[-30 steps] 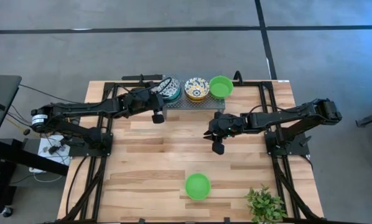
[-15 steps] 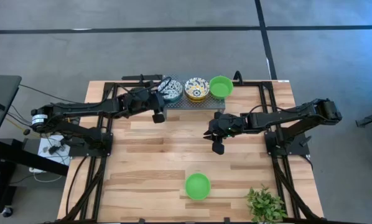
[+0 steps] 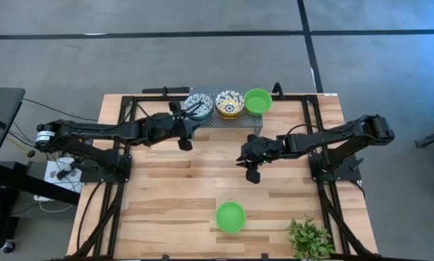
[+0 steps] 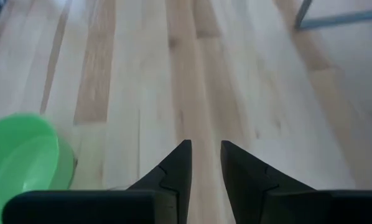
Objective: Pick & Place Mini bowls
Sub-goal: Stack the green bowl on the green bowl on the shelf, then return to Home Position
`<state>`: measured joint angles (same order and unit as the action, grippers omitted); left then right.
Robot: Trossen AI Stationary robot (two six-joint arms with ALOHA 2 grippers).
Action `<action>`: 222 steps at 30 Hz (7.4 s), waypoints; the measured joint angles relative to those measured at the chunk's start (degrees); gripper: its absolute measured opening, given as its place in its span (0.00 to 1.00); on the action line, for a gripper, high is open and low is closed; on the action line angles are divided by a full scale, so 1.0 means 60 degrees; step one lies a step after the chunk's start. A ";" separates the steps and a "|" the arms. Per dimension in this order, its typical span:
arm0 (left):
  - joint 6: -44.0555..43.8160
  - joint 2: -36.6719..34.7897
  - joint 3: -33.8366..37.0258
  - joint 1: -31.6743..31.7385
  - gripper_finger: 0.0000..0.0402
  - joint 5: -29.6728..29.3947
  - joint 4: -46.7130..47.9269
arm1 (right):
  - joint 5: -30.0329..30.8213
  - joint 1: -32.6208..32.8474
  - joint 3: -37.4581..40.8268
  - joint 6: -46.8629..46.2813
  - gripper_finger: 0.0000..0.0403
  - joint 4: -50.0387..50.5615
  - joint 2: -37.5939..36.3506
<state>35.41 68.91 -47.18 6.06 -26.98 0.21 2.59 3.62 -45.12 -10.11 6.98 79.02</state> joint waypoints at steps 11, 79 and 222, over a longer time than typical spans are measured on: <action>-0.1351 -0.0460 0.0007 -0.1510 0.51 0.0034 -0.0095 | -0.1086 0.1081 -0.0801 -0.0135 0.31 0.0045 0.1402; -0.2240 -0.0464 0.0022 -0.2334 0.48 0.0040 0.0178 | -0.1493 0.1155 -0.2452 -0.3039 0.02 0.3776 0.1516; -0.4735 -1.1414 0.7807 -0.2389 0.48 0.3016 -0.2404 | -0.1644 -0.2317 0.7453 0.2177 0.19 -0.3004 -1.3147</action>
<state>7.01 0.43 -0.34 -8.27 -8.88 -14.22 -7.27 -10.28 -0.40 2.95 -11.05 0.14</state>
